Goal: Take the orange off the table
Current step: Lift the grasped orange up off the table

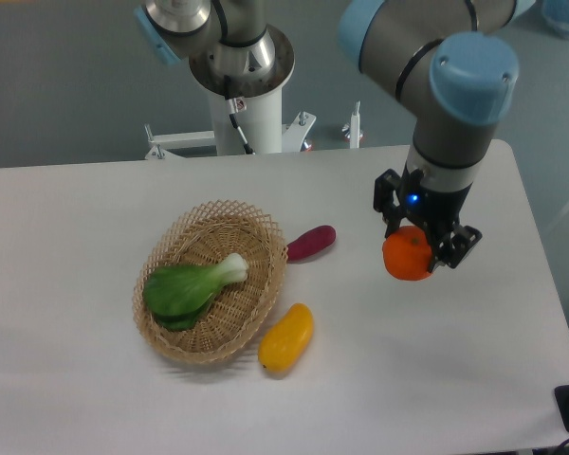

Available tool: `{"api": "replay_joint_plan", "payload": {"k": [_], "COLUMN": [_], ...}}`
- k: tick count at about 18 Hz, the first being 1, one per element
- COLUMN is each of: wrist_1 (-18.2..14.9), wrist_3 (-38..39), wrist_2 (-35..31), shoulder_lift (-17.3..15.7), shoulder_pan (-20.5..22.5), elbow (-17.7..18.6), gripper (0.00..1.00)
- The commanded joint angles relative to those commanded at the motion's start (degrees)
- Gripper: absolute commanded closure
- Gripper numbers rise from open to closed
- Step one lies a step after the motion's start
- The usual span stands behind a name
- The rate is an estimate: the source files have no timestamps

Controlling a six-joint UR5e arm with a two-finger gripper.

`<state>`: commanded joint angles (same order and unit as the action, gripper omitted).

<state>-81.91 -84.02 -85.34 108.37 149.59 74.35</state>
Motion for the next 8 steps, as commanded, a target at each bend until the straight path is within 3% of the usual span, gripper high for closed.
{"api": "replay_joint_plan", "payload": {"k": [8], "wrist_1": [0.00], "wrist_3": [-0.53], "wrist_2": [0.26], "shoulder_lift": [-0.09], "shoulder_pan": [0.62], "elbow": [0.35], "gripper": [0.40]}}
